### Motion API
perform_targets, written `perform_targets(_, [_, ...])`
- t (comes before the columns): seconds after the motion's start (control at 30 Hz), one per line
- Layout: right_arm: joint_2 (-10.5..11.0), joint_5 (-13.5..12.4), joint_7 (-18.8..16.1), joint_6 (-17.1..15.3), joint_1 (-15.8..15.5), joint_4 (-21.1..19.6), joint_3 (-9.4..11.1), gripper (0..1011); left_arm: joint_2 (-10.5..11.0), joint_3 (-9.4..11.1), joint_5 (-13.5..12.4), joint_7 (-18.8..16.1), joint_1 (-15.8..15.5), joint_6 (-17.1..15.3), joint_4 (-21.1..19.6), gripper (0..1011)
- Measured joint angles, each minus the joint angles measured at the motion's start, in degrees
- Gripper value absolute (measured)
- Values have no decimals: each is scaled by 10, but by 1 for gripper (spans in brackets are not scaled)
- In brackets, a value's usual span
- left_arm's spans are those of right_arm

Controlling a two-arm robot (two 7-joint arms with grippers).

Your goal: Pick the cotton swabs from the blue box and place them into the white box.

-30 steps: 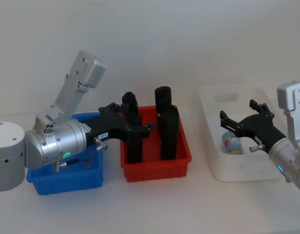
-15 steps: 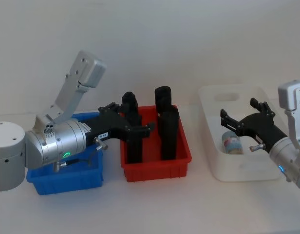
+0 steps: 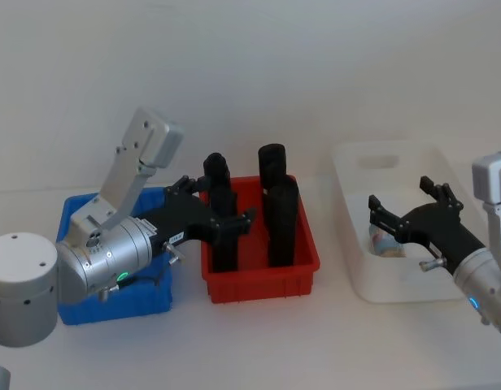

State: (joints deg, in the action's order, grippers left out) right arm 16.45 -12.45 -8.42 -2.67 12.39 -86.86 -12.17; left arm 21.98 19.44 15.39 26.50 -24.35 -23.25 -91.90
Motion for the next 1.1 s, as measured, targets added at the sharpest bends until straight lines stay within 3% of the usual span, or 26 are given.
perform_targets(0.63, [23, -31, 36, 6, -103, -112, -6, 1001, 0, 37, -22, -144, 60, 124, -7, 1004])
perform_targets(0.83, [28, -38, 44, 7, -125, -136, -7, 1001, -1, 48, -29, -190, 79, 165, -10, 1003])
perform_targets(1.1, [29, -41, 46, 7, -132, -143, -8, 1001, -1, 61, -37, -240, 100, 208, -12, 1004])
